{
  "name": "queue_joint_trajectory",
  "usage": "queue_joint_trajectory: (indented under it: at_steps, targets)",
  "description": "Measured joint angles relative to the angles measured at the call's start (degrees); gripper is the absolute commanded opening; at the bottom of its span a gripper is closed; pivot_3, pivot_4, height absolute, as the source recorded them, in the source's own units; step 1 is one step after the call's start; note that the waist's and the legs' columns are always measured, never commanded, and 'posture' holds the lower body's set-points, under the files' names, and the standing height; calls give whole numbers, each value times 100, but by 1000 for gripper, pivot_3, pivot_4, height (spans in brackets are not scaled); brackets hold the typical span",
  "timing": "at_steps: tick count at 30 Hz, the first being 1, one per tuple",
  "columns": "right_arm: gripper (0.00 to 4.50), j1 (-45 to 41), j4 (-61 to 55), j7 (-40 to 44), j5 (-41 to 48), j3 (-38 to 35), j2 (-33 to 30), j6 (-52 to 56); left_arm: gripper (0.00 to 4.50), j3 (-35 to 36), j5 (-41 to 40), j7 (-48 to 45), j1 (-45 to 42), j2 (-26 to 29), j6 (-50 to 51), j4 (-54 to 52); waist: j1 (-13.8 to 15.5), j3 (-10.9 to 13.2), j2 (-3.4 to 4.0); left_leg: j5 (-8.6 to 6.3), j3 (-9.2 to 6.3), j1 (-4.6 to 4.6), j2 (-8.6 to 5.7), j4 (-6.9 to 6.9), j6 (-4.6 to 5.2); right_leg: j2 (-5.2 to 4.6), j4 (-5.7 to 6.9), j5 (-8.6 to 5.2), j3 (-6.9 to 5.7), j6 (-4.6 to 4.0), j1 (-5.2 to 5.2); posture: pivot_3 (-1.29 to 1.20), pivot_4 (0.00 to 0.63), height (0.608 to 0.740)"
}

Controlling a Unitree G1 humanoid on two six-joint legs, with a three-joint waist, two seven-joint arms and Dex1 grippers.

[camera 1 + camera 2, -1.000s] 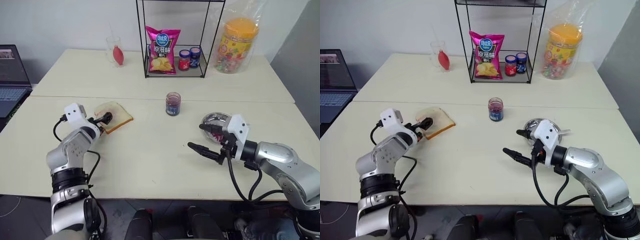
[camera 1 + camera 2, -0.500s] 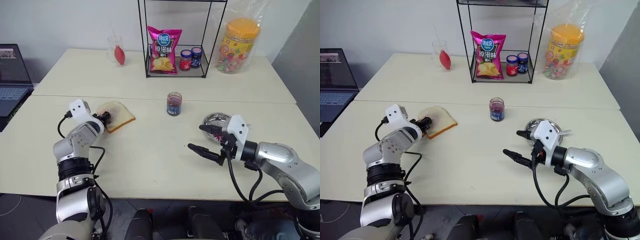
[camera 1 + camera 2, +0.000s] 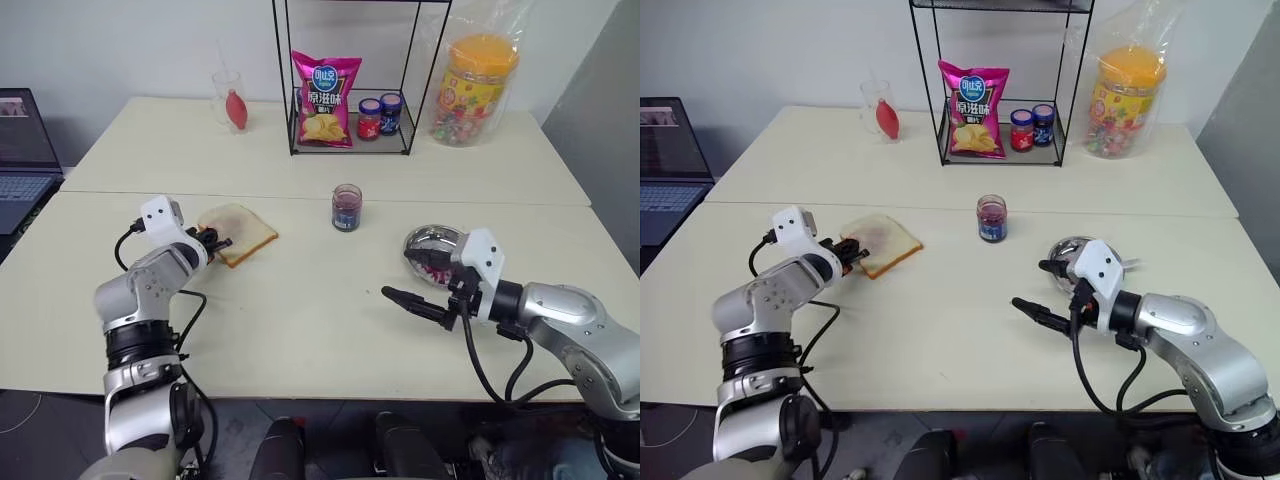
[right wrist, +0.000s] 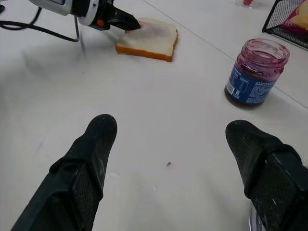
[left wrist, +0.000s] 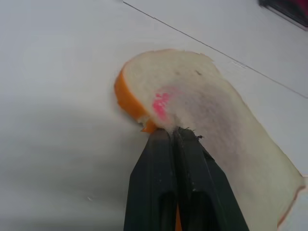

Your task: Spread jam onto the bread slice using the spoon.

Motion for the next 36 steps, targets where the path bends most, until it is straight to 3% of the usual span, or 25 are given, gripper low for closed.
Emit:
queue_joint_trajectory:
  at_steps: [6,11,17,28,29,31,36]
  targets:
    - [4031,577,-257,312,368,-463,-393,119,23,-332,-937,-980,905,341,1175,-1717,9,0,0,0,3,3,0,0,0,0,-1,-1,4,0,2,0,150,740]
    - [4031,925,-536,597,720,-675,-764,331,23,-1009,-1277,-1486,1451,318,1485,-2550,10,1,0,0,2,7,1,3,1,0,2,-3,3,-6,4,0,150,740]
    - [4031,1272,-790,584,857,-756,-908,364,23,-1549,-1242,-1370,1556,-151,1423,-2875,17,1,-1,0,4,-1,-2,3,0,0,-10,-2,6,-3,3,0,150,740]
    - [4031,1558,-908,470,862,-878,-909,340,23,-1898,-935,-1363,1570,-84,1113,-2921,17,1,-1,-1,5,1,-1,2,1,1,-10,-3,6,-6,2,0,150,740]
    - [4031,1561,-908,470,860,-878,-909,336,447,-1930,-892,-1364,1586,-57,1067,-2927,17,1,-1,-1,5,1,-1,2,1,1,-11,-4,6,-6,2,0,150,740]
    - [4031,1576,-906,471,853,-879,-910,328,692,-1962,-792,-1348,1718,-19,984,-2990,11,1,-1,-1,6,0,-1,0,1,1,-13,-4,8,-7,2,0,150,740]
    - [4031,1567,-904,468,853,-881,-912,327,1957,-1914,-758,-1210,1975,-81,957,-3208,18,1,-1,-1,4,-2,-1,0,1,0,-15,-5,5,-8,2,0,150,740]
